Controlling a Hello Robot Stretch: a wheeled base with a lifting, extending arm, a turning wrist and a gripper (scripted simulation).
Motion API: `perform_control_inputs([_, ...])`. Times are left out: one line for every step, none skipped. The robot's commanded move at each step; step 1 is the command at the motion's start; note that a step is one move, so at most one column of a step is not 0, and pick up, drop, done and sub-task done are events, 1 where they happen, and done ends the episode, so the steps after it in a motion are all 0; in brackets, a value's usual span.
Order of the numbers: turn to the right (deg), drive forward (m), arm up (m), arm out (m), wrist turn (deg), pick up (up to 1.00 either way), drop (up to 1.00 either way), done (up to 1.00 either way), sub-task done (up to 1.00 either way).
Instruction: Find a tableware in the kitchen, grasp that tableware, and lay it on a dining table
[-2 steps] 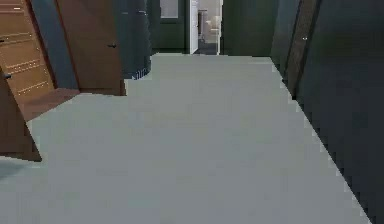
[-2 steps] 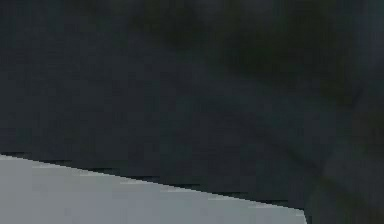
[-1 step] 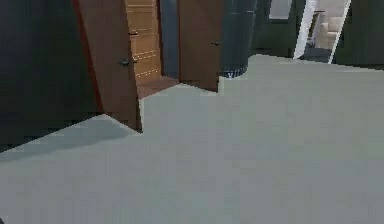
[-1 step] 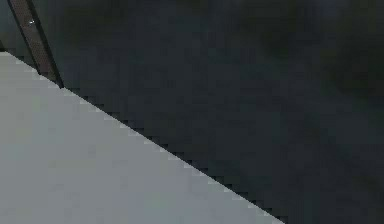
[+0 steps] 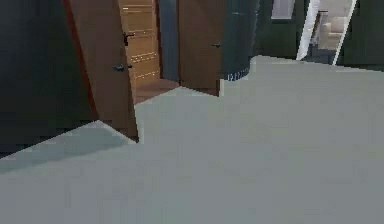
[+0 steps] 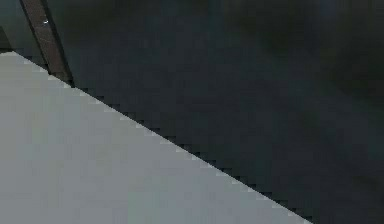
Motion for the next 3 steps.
perform_control_inputs([-45.0, 0.0, 0.0, 0.0, 0.0, 0.0, 0.0, 0.0, 0.0])
perform_control_inputs([0.0, 0.25, 0.0, 0.0, 0.0, 0.0, 0.0, 0.0, 0.0])
perform_control_inputs([-45.0, 0.0, 0.0, 0.0, 0.0, 0.0, 0.0, 0.0, 0.0])
